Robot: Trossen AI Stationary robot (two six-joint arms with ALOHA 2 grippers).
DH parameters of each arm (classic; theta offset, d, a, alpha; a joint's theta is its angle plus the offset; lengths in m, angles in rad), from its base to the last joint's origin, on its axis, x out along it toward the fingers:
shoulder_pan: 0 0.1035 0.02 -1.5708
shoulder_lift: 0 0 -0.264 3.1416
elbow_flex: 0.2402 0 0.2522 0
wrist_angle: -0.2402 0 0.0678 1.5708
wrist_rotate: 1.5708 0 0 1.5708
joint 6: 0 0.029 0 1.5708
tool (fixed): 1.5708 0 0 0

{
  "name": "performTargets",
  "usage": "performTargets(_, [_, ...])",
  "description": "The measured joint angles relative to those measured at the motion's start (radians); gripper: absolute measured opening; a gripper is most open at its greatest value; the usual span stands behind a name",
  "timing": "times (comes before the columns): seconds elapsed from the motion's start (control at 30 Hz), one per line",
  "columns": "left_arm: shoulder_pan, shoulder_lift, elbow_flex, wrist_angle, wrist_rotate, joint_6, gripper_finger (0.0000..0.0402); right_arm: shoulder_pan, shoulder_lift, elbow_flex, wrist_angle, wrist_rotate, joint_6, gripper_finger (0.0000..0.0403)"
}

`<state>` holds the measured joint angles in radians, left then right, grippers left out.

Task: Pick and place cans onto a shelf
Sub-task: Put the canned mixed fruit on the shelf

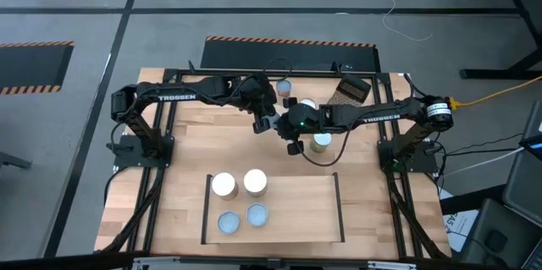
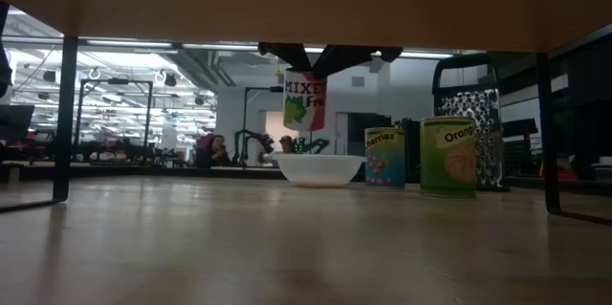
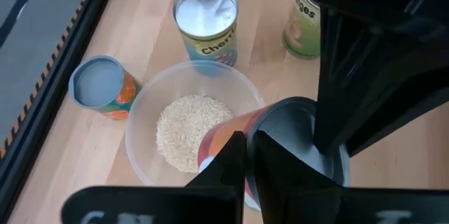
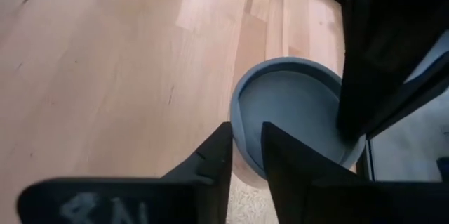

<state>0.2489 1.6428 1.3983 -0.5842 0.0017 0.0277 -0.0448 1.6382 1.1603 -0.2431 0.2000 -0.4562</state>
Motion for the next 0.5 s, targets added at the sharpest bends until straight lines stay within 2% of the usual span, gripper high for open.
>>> performTargets(0.1, [0.000,0.000,0.000,-0.002,-0.003,0.000,0.0009,-0.001,0.000,0.000,-0.001,-0.031,0.000,0.0073])
performTargets(0.33, [-0.001,0.000,0.000,-0.003,-0.005,-0.001,0.0009,-0.002,0.000,0.000,-0.005,-0.032,0.001,0.0074])
performTargets(0.5, [-0.001,0.000,0.000,-0.002,-0.006,0.000,0.0009,-0.002,0.000,0.000,-0.007,-0.037,0.000,0.0055])
